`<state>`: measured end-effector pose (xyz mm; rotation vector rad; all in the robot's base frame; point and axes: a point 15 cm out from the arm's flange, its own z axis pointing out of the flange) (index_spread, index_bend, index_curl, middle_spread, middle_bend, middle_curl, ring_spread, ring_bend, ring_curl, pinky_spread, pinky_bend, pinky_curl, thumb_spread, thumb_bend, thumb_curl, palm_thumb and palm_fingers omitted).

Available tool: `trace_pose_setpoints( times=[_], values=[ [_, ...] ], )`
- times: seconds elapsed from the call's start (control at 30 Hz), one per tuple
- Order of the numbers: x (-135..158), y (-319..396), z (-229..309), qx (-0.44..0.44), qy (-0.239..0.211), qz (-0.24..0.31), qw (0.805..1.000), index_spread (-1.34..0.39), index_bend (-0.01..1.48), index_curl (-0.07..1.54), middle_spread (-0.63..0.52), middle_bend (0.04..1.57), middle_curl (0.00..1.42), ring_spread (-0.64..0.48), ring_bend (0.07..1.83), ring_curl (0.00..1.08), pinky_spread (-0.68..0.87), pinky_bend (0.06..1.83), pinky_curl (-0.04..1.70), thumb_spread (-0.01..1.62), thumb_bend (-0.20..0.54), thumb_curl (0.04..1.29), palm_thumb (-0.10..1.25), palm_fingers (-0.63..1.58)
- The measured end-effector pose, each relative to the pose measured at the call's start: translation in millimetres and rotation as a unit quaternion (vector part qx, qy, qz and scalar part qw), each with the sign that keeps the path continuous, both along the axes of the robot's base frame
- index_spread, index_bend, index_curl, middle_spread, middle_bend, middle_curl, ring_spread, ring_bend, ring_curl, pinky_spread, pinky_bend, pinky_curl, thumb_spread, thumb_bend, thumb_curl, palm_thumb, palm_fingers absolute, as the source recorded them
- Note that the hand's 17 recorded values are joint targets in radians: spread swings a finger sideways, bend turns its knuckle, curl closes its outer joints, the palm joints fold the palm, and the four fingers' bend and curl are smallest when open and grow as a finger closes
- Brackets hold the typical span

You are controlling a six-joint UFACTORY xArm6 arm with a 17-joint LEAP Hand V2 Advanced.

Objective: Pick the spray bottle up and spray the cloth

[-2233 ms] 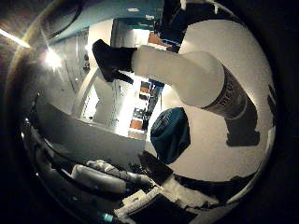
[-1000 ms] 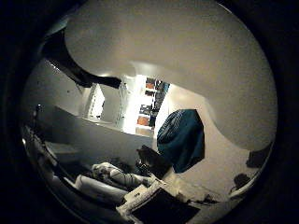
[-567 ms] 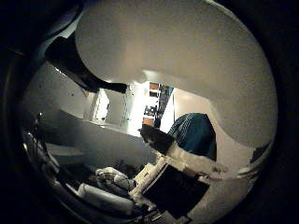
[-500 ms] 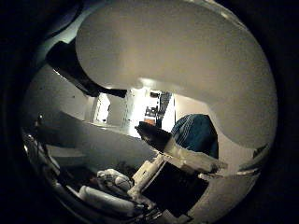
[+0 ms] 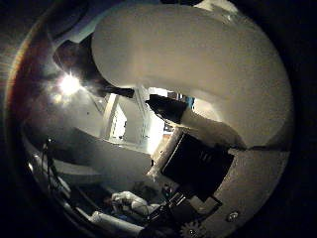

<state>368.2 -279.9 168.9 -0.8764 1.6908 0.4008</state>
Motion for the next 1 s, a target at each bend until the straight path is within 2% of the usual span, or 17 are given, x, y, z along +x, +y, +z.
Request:
trace_pose_setpoints(
  times=[0.23, 0.57, 0.83, 1.0],
  values=[
    [0, 2, 15, -0.001, -0.013, 0.009, 1.000, -0.26, 1.08, 0.92, -0.15, 1.28, 0.87, -0.23, 1.32, 0.74, -0.19, 1.55, 0.47, 0.93, -0.014, 0.49, 1.03, 1.15],
    [3, 3, 59, -0.042, -0.020, 0.020, 0.999, -0.22, 1.15, 0.88, -0.12, 1.34, 0.80, -0.23, 1.33, 0.78, -0.17, 1.52, 0.57, 1.01, -0.013, 0.54, 1.07, 1.14],
    [12, 34, 96, -0.108, -0.021, 0.078, 0.991, -0.21, 1.18, 0.85, -0.11, 1.37, 0.77, -0.23, 1.33, 0.80, -0.18, 1.49, 0.64, 1.05, -0.013, 0.56, 1.07, 1.13],
    [10, 61, 103, -0.149, 0.001, 0.132, 0.980, -0.21, 1.19, 0.84, -0.11, 1.38, 0.75, -0.23, 1.33, 0.81, -0.18, 1.46, 0.68, 1.06, -0.013, 0.57, 1.07, 1.13]
  ],
)
